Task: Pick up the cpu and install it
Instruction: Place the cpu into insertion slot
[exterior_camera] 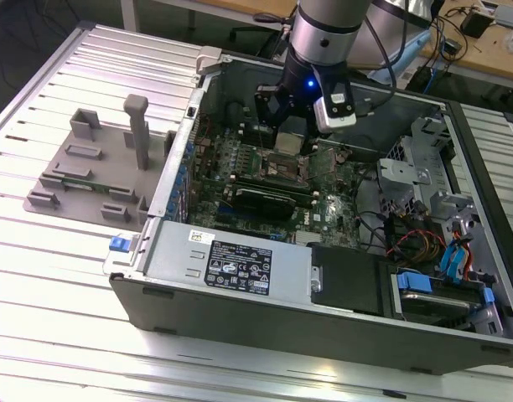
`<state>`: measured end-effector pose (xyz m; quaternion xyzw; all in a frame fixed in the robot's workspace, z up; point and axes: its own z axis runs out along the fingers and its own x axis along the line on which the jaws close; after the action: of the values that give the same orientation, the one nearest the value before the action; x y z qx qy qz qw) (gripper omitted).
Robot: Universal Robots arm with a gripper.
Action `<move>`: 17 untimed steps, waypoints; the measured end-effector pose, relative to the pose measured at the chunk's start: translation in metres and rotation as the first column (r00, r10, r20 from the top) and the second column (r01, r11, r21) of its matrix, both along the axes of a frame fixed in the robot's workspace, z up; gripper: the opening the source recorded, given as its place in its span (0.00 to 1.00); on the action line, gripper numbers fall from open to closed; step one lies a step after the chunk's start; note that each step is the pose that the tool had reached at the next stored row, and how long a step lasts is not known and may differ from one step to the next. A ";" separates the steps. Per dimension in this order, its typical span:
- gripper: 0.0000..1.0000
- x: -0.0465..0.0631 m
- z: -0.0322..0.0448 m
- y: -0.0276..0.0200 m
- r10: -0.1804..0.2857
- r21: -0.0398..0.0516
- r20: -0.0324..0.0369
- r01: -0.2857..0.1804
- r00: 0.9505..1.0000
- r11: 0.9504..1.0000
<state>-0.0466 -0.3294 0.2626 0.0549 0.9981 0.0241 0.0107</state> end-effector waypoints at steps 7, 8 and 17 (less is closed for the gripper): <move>0.54 0.000 0.0000 0.0000 -0.141 0.000 0.000 0.141 0.990 0.990; 0.54 0.000 0.0000 0.0000 -0.157 0.000 0.000 0.157 0.988 0.988; 0.54 0.000 -0.0003 0.0000 -0.431 0.000 0.000 0.431 0.903 0.903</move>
<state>-0.0466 -0.3294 0.2623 0.2739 0.9614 0.0212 0.0157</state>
